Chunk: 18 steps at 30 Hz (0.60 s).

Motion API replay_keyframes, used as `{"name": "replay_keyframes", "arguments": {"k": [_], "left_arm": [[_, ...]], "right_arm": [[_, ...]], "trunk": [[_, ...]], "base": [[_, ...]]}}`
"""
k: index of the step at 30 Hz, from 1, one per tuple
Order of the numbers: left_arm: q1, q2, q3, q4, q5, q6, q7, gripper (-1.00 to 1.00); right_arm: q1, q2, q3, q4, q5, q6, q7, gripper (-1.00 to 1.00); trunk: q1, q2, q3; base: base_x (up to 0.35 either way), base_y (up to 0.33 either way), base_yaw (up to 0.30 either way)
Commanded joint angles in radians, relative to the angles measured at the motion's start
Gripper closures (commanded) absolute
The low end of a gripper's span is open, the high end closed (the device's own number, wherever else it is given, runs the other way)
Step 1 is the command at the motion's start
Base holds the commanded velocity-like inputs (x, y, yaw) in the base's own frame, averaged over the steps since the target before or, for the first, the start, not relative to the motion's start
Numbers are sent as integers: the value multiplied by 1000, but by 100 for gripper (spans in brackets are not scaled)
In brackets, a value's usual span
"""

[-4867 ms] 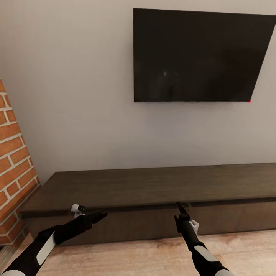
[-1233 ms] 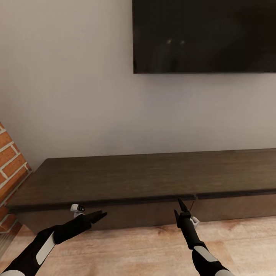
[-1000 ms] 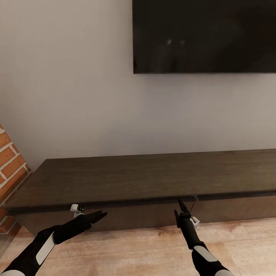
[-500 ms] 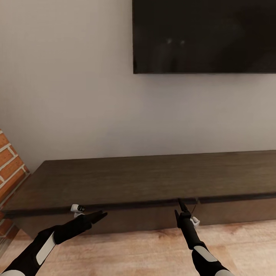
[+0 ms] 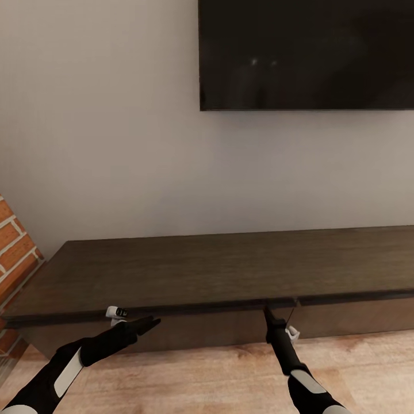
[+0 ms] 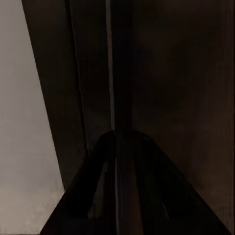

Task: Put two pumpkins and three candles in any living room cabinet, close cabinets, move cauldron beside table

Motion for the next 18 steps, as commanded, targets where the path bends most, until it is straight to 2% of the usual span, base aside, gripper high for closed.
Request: {"name": "replay_keyframes", "arguments": {"k": [1, 18], "left_arm": [[-1, 2, -5, 0, 8, 10, -2, -100], [-1, 2, -4, 0, 8, 10, -2, -100]], "right_arm": [[-1, -1, 4, -6, -14, 14, 24, 100], [-1, -1, 4, -6, -15, 14, 24, 100]], "trunk": [[0, -1, -1], [0, -1, -1]], "base": [[0, 0, 0], [-3, 0, 0]]}}
